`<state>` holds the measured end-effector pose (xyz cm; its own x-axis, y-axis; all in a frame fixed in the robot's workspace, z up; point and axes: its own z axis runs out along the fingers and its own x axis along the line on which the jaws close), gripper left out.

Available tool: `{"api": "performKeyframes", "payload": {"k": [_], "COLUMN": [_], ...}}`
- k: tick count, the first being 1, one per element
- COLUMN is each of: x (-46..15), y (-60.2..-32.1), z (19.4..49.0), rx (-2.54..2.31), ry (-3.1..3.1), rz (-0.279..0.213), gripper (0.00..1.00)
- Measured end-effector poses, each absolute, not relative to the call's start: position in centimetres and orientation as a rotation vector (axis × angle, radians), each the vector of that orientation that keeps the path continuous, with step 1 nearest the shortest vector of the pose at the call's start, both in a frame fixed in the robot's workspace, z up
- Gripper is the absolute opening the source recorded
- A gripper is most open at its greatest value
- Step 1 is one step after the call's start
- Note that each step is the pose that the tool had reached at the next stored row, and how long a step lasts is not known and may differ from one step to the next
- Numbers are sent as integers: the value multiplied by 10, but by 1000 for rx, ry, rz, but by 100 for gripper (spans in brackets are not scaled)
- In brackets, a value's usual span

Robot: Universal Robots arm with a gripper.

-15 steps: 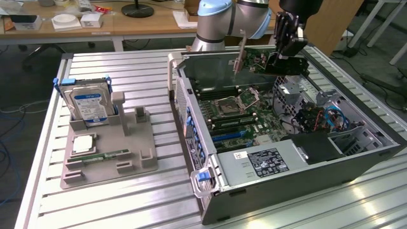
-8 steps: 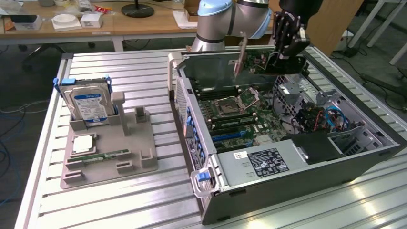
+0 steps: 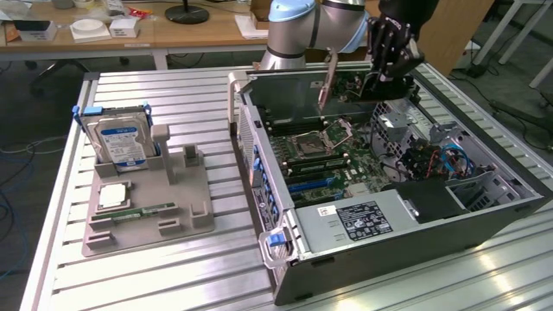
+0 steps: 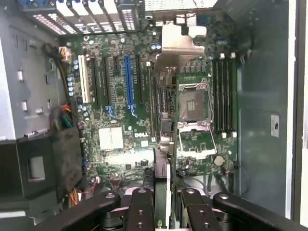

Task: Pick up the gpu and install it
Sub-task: 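Insert the gpu into the slot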

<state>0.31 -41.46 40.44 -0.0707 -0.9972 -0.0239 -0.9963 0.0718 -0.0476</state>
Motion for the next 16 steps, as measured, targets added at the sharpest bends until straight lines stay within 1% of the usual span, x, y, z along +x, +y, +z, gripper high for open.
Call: {"api": "performKeyframes", "payload": {"k": [16], "x": [-6], "y": [-416], "z": [399], "rx": [-2175], "ry": [2195], "rz": [-27], "gripper": [26]}}
